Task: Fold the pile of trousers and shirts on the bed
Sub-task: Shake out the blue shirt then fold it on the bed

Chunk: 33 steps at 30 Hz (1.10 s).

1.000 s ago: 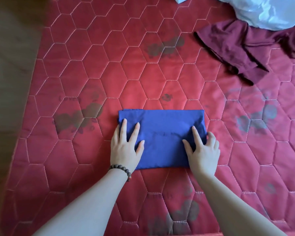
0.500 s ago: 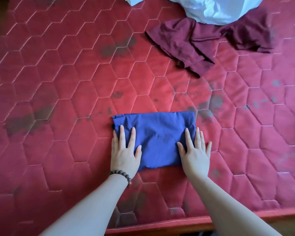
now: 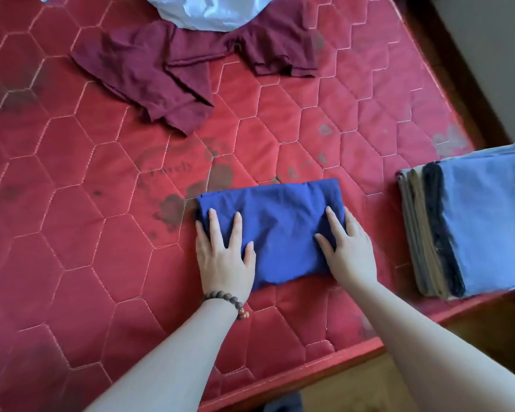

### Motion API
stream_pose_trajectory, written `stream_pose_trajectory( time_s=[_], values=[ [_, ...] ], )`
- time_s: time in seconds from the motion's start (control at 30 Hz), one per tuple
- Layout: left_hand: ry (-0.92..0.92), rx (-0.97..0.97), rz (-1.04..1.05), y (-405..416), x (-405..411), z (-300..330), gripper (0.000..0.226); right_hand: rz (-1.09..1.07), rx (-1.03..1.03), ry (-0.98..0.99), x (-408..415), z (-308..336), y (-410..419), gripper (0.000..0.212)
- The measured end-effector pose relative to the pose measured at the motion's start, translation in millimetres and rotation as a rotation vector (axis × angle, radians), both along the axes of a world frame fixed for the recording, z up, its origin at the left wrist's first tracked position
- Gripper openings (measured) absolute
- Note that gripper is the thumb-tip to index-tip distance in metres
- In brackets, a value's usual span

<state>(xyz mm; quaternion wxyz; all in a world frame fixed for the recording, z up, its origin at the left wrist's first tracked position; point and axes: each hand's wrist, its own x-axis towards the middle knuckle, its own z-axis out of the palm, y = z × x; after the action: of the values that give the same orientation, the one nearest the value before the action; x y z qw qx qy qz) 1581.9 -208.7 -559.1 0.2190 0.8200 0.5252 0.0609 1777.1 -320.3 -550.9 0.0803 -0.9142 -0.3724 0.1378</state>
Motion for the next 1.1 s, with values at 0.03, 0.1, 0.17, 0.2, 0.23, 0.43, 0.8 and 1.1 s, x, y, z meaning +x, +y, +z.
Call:
stream_pose_trajectory(
  time_s=[0.03, 0.1, 0.17, 0.2, 0.23, 0.43, 0.8, 1.1],
  values=[
    [-0.028, 0.004, 0.052, 3.0, -0.3, 2.4, 0.056, -0.021, 0.034, -0.013, 1.2, 0.9, 0.9, 0.062],
    [-0.131, 0.012, 0.129, 11.4, -1.4, 7.7, 0.055, -0.097, 0.07, 0.01, 2.6, 2.6, 6.8, 0.069],
    [-0.249, -0.054, 0.188, 16.3, 0.1, 13.9, 0.059, -0.191, 0.102, 0.154, 6.5, 3.1, 17.1, 0.078],
    [-0.288, -0.111, 0.232, 17.5, 1.4, 16.7, 0.062, -0.225, 0.108, 0.24, 8.7, 3.6, 22.8, 0.082],
    [-0.31, -0.17, 0.287, 18.7, 2.4, 18.3, 0.063, -0.234, 0.105, 0.311, 9.9, 4.6, 28.2, 0.084],
    [-0.382, -0.22, 0.241, 13.9, 2.3, 27.8, 0.045, -0.153, 0.22, 0.278, 17.6, 25.0, 26.4, 0.054],
    [-0.058, 0.269, -0.254, -13.9, 51.7, 23.3, 0.059, 0.256, 0.209, -0.295, -10.4, 10.4, 34.9, 0.049],
    [0.207, 0.118, -0.353, -6.0, 48.5, -18.7, 0.071, 0.007, -0.147, -0.106, 52.2, -30.0, -0.7, 0.068]
  ],
)
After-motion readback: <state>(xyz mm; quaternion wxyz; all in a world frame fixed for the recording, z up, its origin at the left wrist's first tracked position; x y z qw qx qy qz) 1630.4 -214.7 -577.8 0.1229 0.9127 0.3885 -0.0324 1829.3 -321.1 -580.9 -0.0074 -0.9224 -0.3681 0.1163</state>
